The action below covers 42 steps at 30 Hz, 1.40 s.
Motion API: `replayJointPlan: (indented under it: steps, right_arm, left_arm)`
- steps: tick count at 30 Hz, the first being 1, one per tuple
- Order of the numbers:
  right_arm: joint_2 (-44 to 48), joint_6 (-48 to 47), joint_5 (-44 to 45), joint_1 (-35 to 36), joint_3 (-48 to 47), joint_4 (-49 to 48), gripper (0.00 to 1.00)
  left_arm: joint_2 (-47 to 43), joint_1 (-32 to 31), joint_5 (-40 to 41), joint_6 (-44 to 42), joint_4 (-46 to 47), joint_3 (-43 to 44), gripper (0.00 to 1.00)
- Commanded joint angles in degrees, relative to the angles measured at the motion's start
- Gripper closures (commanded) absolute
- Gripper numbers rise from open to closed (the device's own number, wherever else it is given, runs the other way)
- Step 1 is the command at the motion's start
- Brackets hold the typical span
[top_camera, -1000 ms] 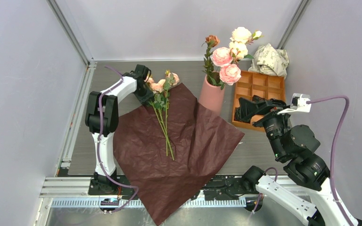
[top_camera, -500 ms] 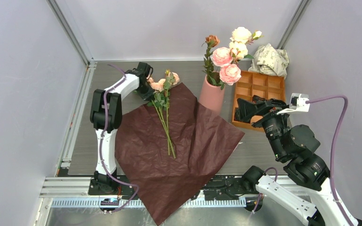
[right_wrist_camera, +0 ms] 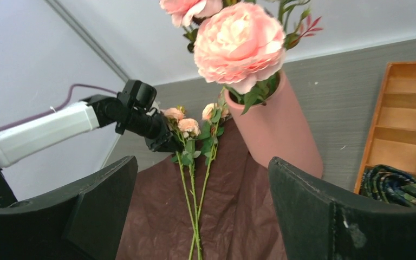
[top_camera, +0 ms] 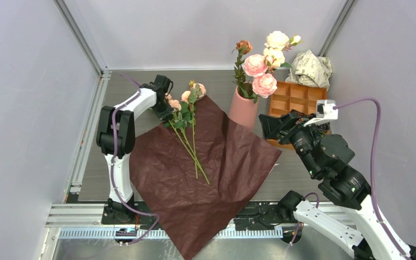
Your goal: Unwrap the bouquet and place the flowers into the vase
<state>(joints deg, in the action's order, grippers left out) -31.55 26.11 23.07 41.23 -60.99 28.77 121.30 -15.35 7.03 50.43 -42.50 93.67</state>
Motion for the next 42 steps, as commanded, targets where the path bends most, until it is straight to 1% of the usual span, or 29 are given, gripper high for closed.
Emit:
replayJointPlan:
  steps: [1,7,14,19,22,24,25,27,30,32,35,38,42]
  right_arm:
    - [-3.34,1.49,-6.22,-0.06,-2.54,-2.65,0.05]
    - [-6.21,2.78,-11.35,-0.03,-2.97,-4.42,0.05]
    - [-9.6,3.96,-17.55,0.0,-4.11,-4.83,0.05]
    - [-12.16,4.43,-20.92,0.07,-3.94,-4.74,0.06]
    - [-14.76,4.32,-22.2,0.97,-4.85,-4.45,0.08]
    - [-17.54,3.76,-22.25,2.82,-5.91,-4.09,0.1]
    - [-18.94,3.25,-21.67,4.55,-6.48,-3.97,0.1]
    - [-22.09,1.45,-17.34,9.34,-8.08,-3.41,0.11]
    - [-27.68,-1.47,-10.92,17.38,-11.5,-2.24,0.1]
    - [-31.49,-2.0,-8.21,21.07,-14.34,-1.15,0.11]
    - [-36.54,-0.89,-7.54,22.1,-16.94,-0.09,0.1]
    - [-41.72,-0.49,-6.39,22.31,-20.44,3.07,0.11]
    - [-46.62,-0.08,-6.18,22.76,-22.48,4.16,0.12]
  left_arm:
    - [-11.18,0.23,5.43,-3.99,-3.81,-2.92,1.0]
    - [-20.05,0.19,8.26,-7.26,-4.96,-6.19,1.0]
    - [-23.64,0.27,6.31,-8.87,-4.5,-8.88,1.0]
    - [-26.61,0.32,5.9,-10.59,-2.57,-12.57,1.0]
    - [-30.03,0.32,6.97,-10.6,-2.29,-14.22,1.0]
    - [-33.69,0.29,8.44,-10.59,-2.23,-14.87,1.0]
    - [-35.69,0.31,9.2,-10.73,-2.28,-14.85,1.0]
    - [-39.83,0.31,11.27,-11.43,-3.05,-13.65,1.0]
    - [-46.26,0.27,14.48,-12.62,-6.18,-10.73,1.0]
    - [-49.87,0.17,16.68,-13.32,-8.54,-8.73,1.0]
    - [-55.53,0.26,19.09,-14.35,-10.81,-7.02,1.0]
    - [-60.96,0.25,20.83,-15.7,-12.34,-5.24,1.0]
    - [-66.03,0.23,22.79,-17.78,-14.77,-1.29,1.0]
